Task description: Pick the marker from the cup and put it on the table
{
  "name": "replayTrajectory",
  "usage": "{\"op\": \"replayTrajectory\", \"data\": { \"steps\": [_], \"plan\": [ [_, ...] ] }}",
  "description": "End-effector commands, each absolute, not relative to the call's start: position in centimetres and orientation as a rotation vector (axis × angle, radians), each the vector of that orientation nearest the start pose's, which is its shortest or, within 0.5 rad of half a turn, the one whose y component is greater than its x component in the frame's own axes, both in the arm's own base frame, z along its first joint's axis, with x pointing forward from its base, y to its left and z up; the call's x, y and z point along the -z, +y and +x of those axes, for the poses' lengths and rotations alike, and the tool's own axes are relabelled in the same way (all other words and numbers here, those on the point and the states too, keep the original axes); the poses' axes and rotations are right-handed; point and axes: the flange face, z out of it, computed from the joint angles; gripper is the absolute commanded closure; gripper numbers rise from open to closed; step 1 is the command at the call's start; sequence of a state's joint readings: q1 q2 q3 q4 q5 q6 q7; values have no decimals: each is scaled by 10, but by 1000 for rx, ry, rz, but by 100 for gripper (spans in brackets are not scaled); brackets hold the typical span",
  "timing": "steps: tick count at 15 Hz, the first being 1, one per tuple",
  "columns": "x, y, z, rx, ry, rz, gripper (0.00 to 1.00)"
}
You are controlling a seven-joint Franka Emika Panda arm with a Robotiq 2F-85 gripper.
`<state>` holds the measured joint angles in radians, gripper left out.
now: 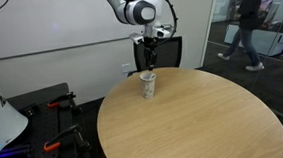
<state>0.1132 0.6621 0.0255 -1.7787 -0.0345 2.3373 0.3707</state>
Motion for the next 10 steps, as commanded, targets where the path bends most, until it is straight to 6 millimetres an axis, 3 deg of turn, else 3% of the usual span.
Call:
{"op": "replayTrajectory", "data": {
  "steps": [1,10],
  "plan": [
    [-176,88,640,-143,291,-3133,40],
    [-170,88,634,-35,248,-3118,45]
  ]
}}
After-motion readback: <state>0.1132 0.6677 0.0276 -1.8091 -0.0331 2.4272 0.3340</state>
